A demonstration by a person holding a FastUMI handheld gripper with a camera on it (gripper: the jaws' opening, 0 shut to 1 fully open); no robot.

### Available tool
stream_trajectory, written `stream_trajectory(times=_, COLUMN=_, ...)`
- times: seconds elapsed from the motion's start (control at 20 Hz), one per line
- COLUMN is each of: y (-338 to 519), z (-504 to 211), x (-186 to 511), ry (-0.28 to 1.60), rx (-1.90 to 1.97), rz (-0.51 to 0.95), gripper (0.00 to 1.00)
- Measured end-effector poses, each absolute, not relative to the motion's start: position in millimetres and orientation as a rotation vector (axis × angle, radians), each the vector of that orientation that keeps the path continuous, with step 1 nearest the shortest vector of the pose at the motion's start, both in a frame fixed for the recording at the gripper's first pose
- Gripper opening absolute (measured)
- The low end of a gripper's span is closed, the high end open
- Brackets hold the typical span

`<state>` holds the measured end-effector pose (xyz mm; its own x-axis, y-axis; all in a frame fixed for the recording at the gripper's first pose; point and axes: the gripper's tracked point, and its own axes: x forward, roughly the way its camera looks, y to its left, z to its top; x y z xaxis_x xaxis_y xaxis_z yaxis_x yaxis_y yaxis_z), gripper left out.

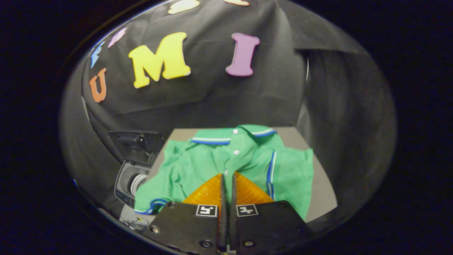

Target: Put the clothes into the washing machine and then close the washing machine lid.

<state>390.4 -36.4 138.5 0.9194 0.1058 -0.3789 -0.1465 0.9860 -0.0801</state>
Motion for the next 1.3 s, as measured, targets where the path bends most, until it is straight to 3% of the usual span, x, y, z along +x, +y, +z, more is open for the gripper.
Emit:
stream_trajectory(times=0.25, y=43.6, z=203.3, x=352.8, ry=0.285, rx=-0.095, rz=0.317, gripper=0.07)
stream_trajectory(times=0.5, y=134.7, z=214.6, x=329.4, ry=0.283, rx=-0.102, rz=0.511, gripper=0.07)
stream_trajectory(times=0.8, y=230.4, z=187.1, x=324.7, ry=0.324, rx=-0.129, rz=0.649, gripper=0.07)
stream_trajectory(times=1.3, y=349.7, z=114.0, x=340.3, ry=0.411, rx=-0.164, rz=0.744, gripper=0.07)
